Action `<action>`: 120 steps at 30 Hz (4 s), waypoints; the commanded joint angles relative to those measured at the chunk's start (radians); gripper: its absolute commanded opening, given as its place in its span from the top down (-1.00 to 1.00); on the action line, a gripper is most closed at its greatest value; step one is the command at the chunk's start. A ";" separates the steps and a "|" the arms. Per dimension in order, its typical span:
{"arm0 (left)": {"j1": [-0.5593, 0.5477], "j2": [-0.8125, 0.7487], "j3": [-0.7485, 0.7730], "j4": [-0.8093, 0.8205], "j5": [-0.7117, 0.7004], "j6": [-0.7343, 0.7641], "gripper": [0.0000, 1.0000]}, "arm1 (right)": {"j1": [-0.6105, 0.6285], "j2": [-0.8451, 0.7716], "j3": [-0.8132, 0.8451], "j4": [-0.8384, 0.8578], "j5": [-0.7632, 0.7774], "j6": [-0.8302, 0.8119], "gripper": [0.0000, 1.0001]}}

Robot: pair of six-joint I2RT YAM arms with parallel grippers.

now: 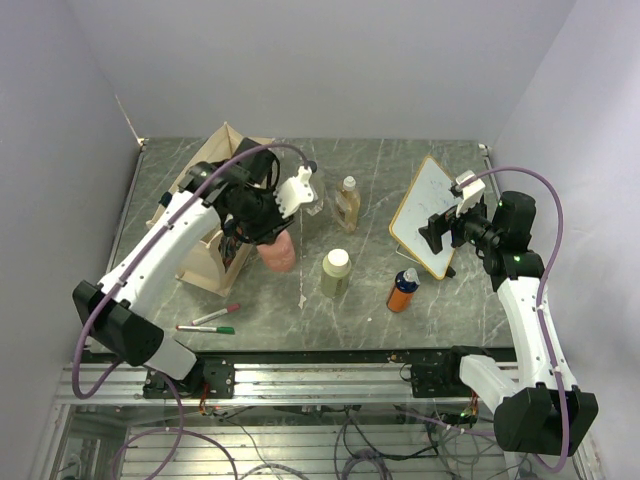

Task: Place the personal care products into the canvas bag
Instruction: Pick up the care product from the center of the board, then place the care product in the canvas bag.

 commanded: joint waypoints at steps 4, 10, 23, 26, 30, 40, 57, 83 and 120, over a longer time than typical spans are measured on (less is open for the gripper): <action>-0.006 -0.046 0.260 -0.002 0.040 -0.058 0.86 | 0.001 0.001 -0.012 0.006 -0.001 -0.010 -0.99; -0.003 -0.062 0.342 0.101 -0.036 -0.182 0.86 | 0.001 -0.007 -0.015 0.009 0.004 -0.013 -0.99; 0.189 -0.063 0.554 0.174 -0.026 -0.358 0.86 | 0.000 -0.006 -0.014 0.007 0.009 -0.016 -0.99; 0.239 -0.061 0.573 0.186 -0.048 -0.389 0.86 | 0.001 -0.006 -0.015 0.007 0.010 -0.016 -0.99; 0.314 -0.059 0.545 0.227 -0.065 -0.420 0.86 | 0.001 -0.005 -0.014 0.006 0.008 -0.017 -0.99; 0.374 0.012 0.432 0.349 -0.124 -0.415 0.86 | 0.001 -0.015 -0.015 0.003 0.005 -0.021 -0.99; 0.379 0.210 0.262 0.586 -0.239 -0.367 0.86 | 0.004 -0.007 -0.017 0.000 0.013 -0.032 -0.99; 0.436 0.366 0.124 0.743 -0.186 -0.432 0.86 | 0.006 -0.004 -0.021 -0.003 0.018 -0.041 -0.99; 0.442 0.338 0.047 0.704 -0.188 -0.409 -0.63 | 0.006 -0.007 -0.023 -0.005 0.015 -0.047 -0.99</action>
